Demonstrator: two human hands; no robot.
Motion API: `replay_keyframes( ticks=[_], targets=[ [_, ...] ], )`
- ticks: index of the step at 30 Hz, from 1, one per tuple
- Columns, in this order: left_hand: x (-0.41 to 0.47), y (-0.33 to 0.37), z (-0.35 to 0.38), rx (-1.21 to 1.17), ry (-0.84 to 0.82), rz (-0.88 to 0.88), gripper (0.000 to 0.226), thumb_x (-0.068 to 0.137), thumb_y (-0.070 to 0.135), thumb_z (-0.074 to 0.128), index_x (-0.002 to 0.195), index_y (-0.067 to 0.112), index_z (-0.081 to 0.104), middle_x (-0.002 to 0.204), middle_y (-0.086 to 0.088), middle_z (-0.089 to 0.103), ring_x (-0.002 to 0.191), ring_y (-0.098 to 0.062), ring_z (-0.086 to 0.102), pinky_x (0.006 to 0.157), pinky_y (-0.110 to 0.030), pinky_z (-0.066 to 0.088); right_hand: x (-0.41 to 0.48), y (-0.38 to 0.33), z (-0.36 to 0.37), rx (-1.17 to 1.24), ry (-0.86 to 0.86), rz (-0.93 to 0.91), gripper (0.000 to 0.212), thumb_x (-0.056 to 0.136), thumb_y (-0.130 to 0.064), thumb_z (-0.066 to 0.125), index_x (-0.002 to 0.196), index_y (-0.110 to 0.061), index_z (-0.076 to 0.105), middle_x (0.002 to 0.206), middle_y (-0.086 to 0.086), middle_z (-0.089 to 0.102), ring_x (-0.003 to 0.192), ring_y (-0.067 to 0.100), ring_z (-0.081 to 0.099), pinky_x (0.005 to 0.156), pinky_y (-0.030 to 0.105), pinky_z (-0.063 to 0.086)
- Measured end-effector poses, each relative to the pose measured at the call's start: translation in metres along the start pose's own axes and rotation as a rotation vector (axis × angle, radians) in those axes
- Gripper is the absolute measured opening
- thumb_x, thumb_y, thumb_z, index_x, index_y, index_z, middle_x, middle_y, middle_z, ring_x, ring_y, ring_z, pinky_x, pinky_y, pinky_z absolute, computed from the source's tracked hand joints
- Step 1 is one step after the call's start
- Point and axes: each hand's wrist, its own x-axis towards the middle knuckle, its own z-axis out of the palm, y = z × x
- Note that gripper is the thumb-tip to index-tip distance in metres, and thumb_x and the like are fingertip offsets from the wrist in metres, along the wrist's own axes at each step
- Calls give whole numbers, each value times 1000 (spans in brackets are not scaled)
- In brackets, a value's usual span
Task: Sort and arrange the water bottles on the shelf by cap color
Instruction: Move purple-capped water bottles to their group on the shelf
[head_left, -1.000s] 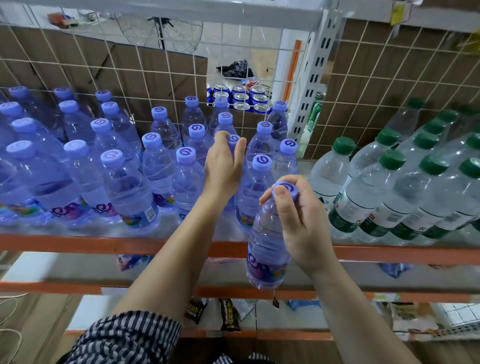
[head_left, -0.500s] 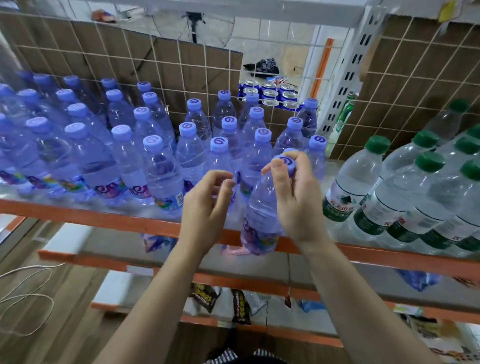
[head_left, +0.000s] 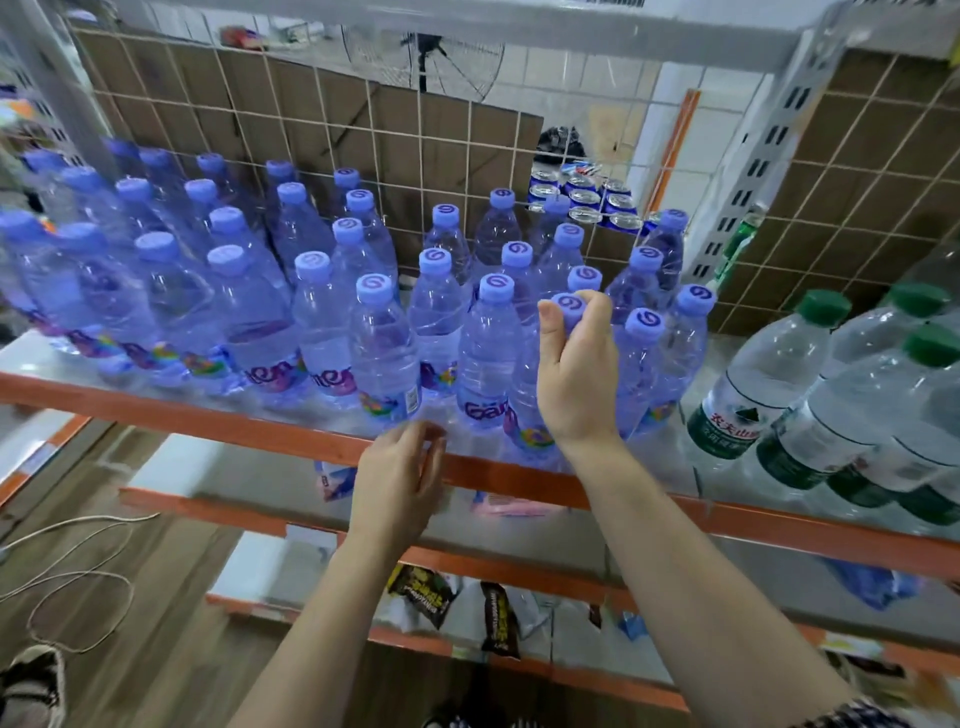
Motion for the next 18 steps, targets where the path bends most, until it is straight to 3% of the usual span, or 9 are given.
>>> replay_keyframes(
  ticks=[4,10,14,18],
  targets=[
    [2,-4,5,22,-56,-1,15,95,15,59,104,6,68,100,-12,70,91,-32,64,79,-46,49,-4,6,4,-36,2,-13,31,100,-22,52,110,7,50,99,15,61,86,26,55,72,21,31],
    [3,-6,9,38,-108,-5,17,98,22,55,108,14,66,104,-3,71,98,-27,64,89,-43,43,1,3,-1,-21,1,14,22,98,-23,55,109,-4,51,88,1,58,72,16,52,63,11,32],
    [1,-5,8,40,-108,30,13,97,20,56,105,16,65,100,0,70,96,-24,64,88,-40,42,2,-2,-7,30,-28,15,18,96,-20,59,110,-10,52,99,1,62,77,11,57,69,14,41],
    [4,1,7,35,-127,60,16,97,21,56,107,15,66,104,-1,70,95,-24,65,87,-41,45,-1,-4,-17,56,-19,11,15,96,-20,57,110,-13,59,97,-7,63,86,4,59,76,12,44]
  ],
)
